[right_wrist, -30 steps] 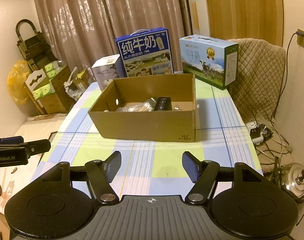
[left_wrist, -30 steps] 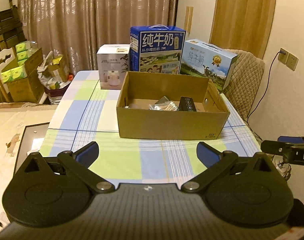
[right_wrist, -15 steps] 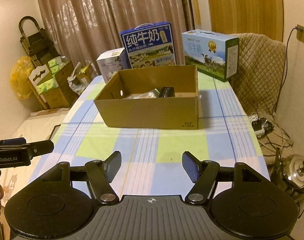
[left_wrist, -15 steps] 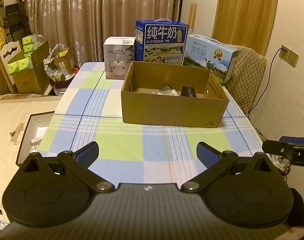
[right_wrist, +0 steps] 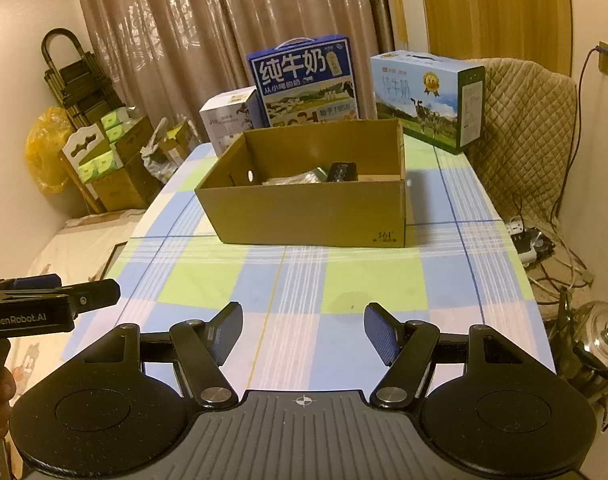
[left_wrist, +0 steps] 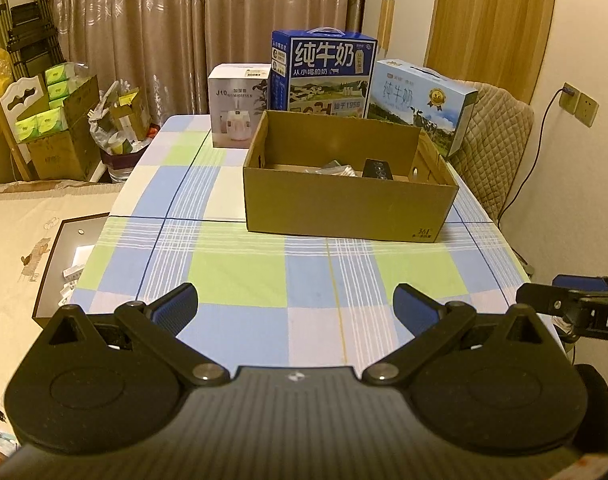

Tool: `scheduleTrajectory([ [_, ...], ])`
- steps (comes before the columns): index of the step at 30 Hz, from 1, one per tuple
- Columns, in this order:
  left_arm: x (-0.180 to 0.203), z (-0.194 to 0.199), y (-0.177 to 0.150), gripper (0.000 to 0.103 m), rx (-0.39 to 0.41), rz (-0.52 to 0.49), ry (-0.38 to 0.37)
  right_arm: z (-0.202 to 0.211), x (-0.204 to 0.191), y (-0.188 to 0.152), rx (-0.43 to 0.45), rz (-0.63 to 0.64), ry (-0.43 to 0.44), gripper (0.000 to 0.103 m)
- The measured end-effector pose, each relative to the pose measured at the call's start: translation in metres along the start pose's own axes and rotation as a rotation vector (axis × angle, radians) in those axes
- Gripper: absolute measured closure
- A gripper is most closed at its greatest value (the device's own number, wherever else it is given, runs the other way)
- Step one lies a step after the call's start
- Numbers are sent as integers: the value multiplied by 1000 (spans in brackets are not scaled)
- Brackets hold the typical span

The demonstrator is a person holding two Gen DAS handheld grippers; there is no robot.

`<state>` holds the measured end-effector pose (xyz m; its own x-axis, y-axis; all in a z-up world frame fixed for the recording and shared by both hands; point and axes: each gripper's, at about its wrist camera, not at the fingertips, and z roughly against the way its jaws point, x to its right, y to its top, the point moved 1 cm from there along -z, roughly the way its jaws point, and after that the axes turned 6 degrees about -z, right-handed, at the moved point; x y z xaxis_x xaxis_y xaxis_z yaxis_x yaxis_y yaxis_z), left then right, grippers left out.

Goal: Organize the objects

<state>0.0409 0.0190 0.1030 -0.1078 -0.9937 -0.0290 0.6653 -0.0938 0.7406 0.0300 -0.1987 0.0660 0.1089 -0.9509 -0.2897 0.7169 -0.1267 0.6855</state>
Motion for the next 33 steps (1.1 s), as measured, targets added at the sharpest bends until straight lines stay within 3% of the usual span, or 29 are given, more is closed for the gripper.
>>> scheduleTrajectory([
  [33, 10, -8, -3, 1, -11, -14, -29, -6, 4, -4, -10, -20, -2, 38],
])
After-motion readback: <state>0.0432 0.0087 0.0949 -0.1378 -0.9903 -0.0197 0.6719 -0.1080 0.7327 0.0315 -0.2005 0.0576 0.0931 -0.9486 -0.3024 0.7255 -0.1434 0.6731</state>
